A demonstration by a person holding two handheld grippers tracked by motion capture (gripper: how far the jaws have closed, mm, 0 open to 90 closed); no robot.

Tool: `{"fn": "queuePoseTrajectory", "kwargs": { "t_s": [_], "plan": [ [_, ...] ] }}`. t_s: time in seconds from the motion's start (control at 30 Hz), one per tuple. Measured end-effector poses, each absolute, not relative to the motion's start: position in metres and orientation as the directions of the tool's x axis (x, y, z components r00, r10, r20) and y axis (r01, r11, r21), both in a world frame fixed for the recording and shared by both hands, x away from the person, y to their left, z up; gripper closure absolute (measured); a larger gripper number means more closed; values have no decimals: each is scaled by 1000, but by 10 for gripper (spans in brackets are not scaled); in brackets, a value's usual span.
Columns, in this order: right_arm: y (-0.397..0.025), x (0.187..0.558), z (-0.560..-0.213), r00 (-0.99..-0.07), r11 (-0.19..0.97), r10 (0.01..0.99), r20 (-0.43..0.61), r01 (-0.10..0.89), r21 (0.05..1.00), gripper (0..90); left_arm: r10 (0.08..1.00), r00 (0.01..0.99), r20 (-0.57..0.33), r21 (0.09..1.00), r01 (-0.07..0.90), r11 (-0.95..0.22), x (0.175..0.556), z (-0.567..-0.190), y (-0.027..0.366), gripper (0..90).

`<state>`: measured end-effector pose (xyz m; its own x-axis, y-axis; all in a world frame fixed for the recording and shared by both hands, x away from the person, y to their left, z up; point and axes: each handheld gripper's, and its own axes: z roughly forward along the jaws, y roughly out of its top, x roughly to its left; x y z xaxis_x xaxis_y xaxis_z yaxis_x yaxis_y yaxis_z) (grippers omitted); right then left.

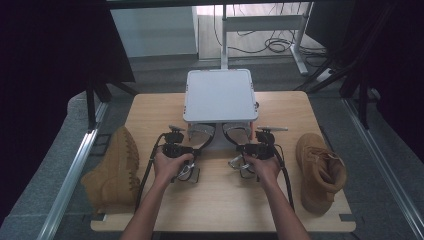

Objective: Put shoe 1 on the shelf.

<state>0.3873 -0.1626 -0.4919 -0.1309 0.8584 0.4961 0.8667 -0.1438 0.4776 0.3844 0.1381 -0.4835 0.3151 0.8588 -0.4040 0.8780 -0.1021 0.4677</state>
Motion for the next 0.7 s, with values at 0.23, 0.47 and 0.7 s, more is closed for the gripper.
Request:
{"fn": "queuePoseTrajectory", "kwargs": {
  "t_s": [0.23,0.47,0.7],
  "plan": [
    [-154,395,-492,-96,-177,864,494,861,477,431,870,260,-419,462,886,-42,391,-491,135,411],
    [-144,399,-502,-49,-207,877,478,860,467,430,877,207,-433,454,891,14,399,-502,128,410],
    [-137,401,-508,-34,-201,890,454,865,459,428,884,175,-434,444,895,41,402,-509,123,407]
  ]
}}
